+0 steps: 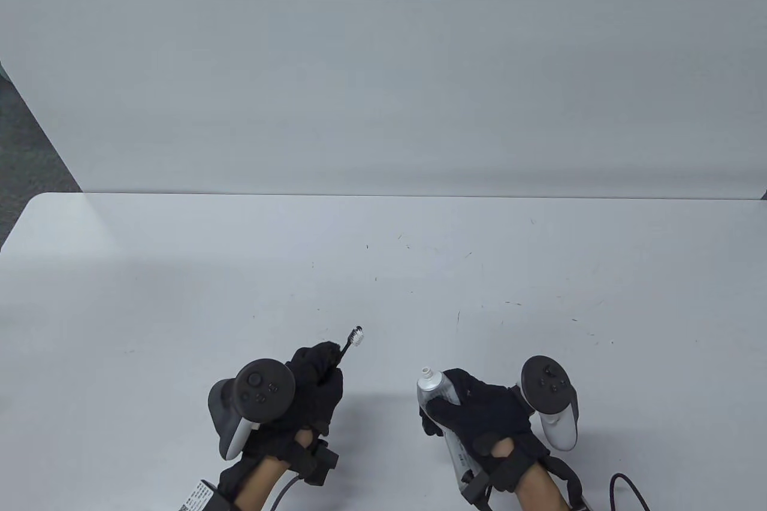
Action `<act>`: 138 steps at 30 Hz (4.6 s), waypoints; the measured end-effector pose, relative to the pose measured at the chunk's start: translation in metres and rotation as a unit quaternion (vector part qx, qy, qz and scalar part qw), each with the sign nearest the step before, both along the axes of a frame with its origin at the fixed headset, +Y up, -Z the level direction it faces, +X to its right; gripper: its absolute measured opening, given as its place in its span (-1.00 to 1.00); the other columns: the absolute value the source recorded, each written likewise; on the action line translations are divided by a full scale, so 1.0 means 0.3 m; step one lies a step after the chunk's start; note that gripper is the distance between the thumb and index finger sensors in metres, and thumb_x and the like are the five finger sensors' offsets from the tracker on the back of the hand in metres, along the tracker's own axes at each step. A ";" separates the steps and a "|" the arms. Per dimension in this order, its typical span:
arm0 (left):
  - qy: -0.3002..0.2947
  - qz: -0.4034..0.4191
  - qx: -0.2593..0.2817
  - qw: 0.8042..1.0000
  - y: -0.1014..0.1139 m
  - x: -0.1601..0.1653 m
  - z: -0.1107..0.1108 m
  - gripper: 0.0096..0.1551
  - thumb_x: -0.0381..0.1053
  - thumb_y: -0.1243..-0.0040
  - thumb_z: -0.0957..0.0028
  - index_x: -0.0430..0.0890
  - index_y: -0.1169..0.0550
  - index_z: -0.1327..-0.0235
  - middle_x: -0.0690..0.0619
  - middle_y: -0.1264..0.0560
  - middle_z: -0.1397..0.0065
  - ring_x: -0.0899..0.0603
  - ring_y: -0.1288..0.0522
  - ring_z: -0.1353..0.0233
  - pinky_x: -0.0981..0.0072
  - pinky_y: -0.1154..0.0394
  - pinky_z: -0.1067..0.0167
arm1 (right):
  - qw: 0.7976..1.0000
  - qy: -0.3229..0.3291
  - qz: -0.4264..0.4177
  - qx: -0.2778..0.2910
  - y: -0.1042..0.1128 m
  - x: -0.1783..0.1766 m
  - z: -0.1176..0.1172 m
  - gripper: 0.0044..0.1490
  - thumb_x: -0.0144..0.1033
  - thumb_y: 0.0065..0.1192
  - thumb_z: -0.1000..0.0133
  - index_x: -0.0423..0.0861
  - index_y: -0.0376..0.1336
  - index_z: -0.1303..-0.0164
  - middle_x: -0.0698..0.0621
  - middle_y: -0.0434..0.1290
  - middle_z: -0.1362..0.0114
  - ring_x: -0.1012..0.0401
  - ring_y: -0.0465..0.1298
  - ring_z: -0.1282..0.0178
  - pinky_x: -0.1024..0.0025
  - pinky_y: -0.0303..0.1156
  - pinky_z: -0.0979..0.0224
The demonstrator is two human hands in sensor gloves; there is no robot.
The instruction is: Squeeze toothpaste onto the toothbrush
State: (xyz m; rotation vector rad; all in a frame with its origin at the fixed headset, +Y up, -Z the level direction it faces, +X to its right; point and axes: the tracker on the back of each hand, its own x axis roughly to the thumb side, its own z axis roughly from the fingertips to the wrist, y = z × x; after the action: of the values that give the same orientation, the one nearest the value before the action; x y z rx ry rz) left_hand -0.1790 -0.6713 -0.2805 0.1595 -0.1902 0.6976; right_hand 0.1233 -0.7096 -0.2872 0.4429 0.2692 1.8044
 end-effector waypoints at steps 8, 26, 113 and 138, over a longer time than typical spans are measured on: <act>-0.039 -0.071 0.040 0.996 -0.012 0.063 0.076 -0.51 -0.03 -0.38 0.07 -0.02 -0.58 -0.16 -0.14 -0.63 -0.16 -0.25 -0.75 0.02 -0.23 -0.61 0.03 | 0.998 0.003 0.060 0.008 -0.003 -0.070 0.020 -0.32 -0.07 0.16 0.00 -0.23 0.27 -0.21 -0.22 0.45 -0.26 -0.19 0.55 -0.16 -0.22 0.50 -0.15; -0.036 -0.156 0.112 0.981 0.005 0.119 0.133 -0.51 -0.03 -0.39 0.07 -0.01 -0.59 -0.16 -0.13 -0.63 -0.16 -0.24 -0.74 0.03 -0.23 -0.60 0.01 | 0.987 -0.026 0.148 0.052 0.016 -0.089 0.040 -0.27 -0.08 0.15 0.05 -0.34 0.30 -0.14 -0.16 0.49 -0.21 -0.13 0.60 -0.11 -0.17 0.54 -0.13; -0.045 -0.187 0.101 0.976 0.007 0.144 0.145 -0.52 -0.04 -0.39 0.07 -0.02 -0.60 -0.16 -0.12 -0.63 -0.16 -0.24 -0.74 0.03 -0.23 -0.59 0.00 | 0.967 -0.109 0.230 0.016 0.032 -0.072 0.046 -0.34 -0.10 0.13 0.20 -0.14 0.36 -0.06 -0.10 0.57 -0.14 -0.03 0.68 -0.01 -0.07 0.62 -0.10; -0.102 0.016 -0.076 0.992 -0.032 0.082 0.072 -0.52 -0.03 -0.39 0.07 -0.02 -0.61 -0.14 -0.14 -0.65 -0.15 -0.23 -0.74 0.01 -0.24 -0.59 -0.03 | 0.983 -0.132 0.126 -0.022 0.013 0.003 0.029 -0.35 -0.12 0.14 0.12 -0.23 0.35 -0.08 -0.13 0.55 -0.16 -0.07 0.66 -0.04 -0.11 0.60 -0.11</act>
State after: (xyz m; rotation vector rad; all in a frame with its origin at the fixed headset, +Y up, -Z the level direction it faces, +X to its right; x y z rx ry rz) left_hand -0.1543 -0.6809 -0.2588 -0.0551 -0.3290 0.7580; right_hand 0.1241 -0.7057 -0.2786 0.1373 0.1852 2.0754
